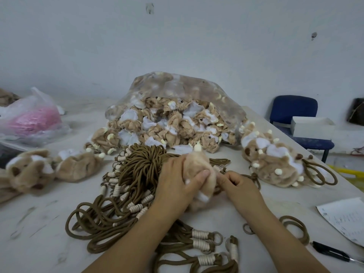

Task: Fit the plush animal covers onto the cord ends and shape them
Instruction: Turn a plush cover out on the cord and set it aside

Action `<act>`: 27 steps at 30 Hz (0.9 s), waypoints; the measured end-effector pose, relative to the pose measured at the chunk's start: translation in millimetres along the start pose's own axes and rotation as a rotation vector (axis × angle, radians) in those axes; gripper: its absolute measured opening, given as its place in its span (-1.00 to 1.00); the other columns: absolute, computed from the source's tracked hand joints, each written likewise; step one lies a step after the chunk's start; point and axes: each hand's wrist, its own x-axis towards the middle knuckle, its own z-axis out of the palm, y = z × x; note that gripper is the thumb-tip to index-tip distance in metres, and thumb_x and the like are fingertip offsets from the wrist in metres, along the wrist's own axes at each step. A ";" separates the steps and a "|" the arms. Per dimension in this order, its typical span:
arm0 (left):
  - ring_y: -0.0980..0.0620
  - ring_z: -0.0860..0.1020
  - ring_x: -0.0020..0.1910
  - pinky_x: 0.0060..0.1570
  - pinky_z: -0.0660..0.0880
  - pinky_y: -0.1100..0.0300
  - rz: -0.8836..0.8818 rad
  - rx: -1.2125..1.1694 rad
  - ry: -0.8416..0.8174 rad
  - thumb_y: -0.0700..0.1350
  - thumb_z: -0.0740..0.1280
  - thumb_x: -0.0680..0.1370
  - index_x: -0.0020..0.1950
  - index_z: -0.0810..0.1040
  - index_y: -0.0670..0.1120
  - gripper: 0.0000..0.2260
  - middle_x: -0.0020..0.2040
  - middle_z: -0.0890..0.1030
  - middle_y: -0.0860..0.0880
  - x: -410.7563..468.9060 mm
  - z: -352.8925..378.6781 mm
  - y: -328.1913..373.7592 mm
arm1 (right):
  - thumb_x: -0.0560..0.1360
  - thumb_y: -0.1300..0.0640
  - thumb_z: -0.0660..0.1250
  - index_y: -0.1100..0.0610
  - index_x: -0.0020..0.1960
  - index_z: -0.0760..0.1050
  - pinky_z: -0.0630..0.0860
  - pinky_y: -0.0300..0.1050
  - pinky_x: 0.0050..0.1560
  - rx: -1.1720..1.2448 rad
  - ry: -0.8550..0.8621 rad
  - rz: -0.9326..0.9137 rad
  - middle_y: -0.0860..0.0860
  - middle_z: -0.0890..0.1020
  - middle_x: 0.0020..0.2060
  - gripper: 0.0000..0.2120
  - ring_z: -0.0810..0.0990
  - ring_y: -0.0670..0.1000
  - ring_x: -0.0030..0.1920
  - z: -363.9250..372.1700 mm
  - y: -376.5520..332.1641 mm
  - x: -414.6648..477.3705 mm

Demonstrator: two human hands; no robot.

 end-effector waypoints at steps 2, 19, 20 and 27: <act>0.16 0.34 0.15 0.19 0.31 0.20 0.034 0.135 0.184 0.37 0.13 0.41 0.24 0.51 -0.02 -0.39 0.14 0.41 0.14 -1.4 0.3 2.7 | 0.28 -0.37 0.23 0.15 -0.37 0.40 0.27 -0.36 -0.49 -0.015 0.049 -0.007 -0.13 0.40 -0.57 -0.46 0.32 -0.17 -0.52 -0.9 0.7 0.7; 0.51 0.39 0.13 0.04 0.28 0.64 -0.108 -0.324 -0.047 -0.02 0.19 0.64 0.03 0.44 0.37 -0.77 0.17 0.44 0.23 0.6 2.9 -11.3 | 0.29 -0.41 0.22 0.18 -0.32 0.46 0.29 -0.37 -0.46 -0.057 0.076 -0.033 -0.08 0.44 -0.50 -0.39 0.36 -0.18 -0.49 -6.6 6.6 0.9; 0.52 0.38 0.14 0.06 0.28 0.63 -0.096 -0.332 -0.048 -0.02 0.19 0.64 0.04 0.44 0.38 -0.76 0.19 0.45 0.23 0.2 2.7 -11.6 | 0.29 -0.42 0.22 0.20 -0.31 0.45 0.29 -0.38 -0.47 -0.049 0.069 -0.025 -0.06 0.44 -0.49 -0.37 0.38 -0.15 -0.47 -7.5 7.5 1.3; 0.34 0.44 0.18 0.22 0.35 0.33 -0.089 -0.382 0.016 -0.03 0.15 0.65 0.01 0.50 0.38 -0.72 0.11 0.50 0.28 1.6 -1.6 -11.5 | 0.34 -0.42 0.20 0.09 -0.41 0.28 0.24 -0.40 -0.53 0.025 0.123 0.004 -0.14 0.30 -0.59 -0.44 0.30 -0.19 -0.57 -16.4 5.2 1.9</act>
